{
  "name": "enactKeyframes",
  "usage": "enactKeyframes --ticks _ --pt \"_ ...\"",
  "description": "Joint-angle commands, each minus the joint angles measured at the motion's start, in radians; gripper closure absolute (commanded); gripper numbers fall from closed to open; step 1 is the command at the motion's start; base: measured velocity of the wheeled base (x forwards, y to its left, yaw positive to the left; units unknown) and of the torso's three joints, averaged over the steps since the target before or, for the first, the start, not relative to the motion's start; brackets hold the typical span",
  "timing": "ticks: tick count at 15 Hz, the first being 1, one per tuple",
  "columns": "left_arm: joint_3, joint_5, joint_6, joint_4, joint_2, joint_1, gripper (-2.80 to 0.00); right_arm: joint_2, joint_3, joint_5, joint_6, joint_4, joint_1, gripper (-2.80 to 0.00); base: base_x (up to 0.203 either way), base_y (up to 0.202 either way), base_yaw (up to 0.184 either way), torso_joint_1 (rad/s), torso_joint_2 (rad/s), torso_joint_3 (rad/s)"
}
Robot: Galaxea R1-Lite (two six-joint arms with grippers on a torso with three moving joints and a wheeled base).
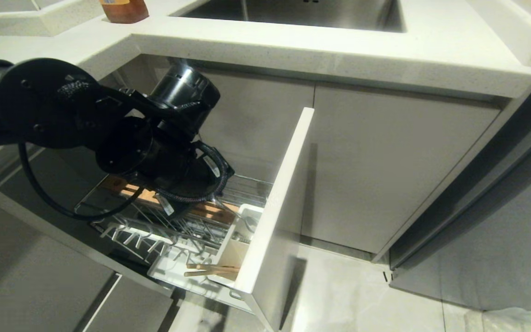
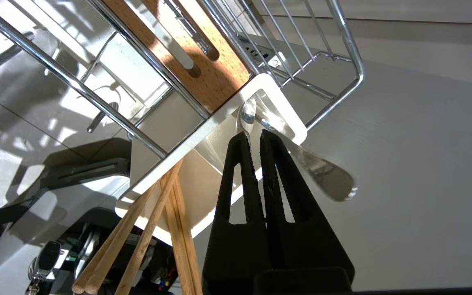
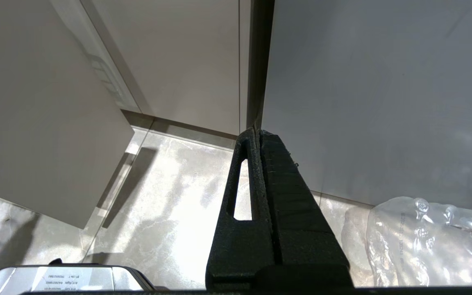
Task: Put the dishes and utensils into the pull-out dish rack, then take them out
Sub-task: Take the spoon out of the cupboard
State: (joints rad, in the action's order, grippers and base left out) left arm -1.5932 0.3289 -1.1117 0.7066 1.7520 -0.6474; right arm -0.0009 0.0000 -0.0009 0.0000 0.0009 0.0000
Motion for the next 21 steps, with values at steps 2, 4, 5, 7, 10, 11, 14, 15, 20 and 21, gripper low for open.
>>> enactKeyframes --ticks 2,4,5,7,10,11,14,15,20,21 --pt "0.001 0.015 -0.005 0.004 -0.012 0.0 0.0 0.001 0.0 0.0 0.0 0.001 0.0 0.0 0.0 0.0 0.0 0.0 0.0 0.0" --pt "0.001 0.035 -0.004 0.005 -0.024 0.0 0.0 0.001 0.0 -0.001 0.0 0.001 0.0 0.0 0.0 0.0 0.0 0.0 0.0 0.0" --pt "0.003 0.047 0.01 0.005 -0.042 0.0 0.0 0.001 0.0 -0.001 0.0 0.001 0.0 0.0 0.0 0.0 0.0 0.0 0.0 0.0" --pt "0.011 0.075 0.043 0.015 -0.065 0.0 0.0 0.001 0.0 0.001 0.0 0.0 0.0 0.0 0.0 0.0 0.0 0.0 0.0 0.0" --pt "-0.012 0.093 0.046 0.098 -0.076 -0.007 0.0 0.001 0.0 0.0 0.0 -0.001 0.0 0.0 0.0 0.0 0.0 0.0 0.0 0.0" --pt "-0.014 0.094 0.046 0.103 -0.084 -0.008 0.0 0.001 0.0 0.0 0.0 0.0 0.0 0.0 0.0 0.0 0.0 0.0 0.0 0.0" --pt "-0.016 0.101 0.047 0.105 -0.125 -0.023 0.0 0.001 0.0 -0.001 0.0 0.001 0.0 0.0 0.0 0.0 0.0 0.0 0.0 0.0" --pt "-0.017 0.102 0.047 0.105 -0.133 -0.026 0.0 0.001 0.0 0.001 0.0 0.001 0.0 0.0 0.0 0.0 0.0 0.0 0.0 0.0" --pt "-0.024 0.142 0.047 0.108 -0.178 -0.046 0.0 0.001 0.0 -0.001 0.0 0.001 0.0 0.0 0.0 0.0 0.0 0.0 0.0 0.0" --pt "-0.027 0.142 0.047 0.117 -0.185 -0.055 0.0 0.001 0.0 0.001 0.0 -0.001 0.0 0.0 0.0 0.0 0.0 0.0 0.0 0.0"
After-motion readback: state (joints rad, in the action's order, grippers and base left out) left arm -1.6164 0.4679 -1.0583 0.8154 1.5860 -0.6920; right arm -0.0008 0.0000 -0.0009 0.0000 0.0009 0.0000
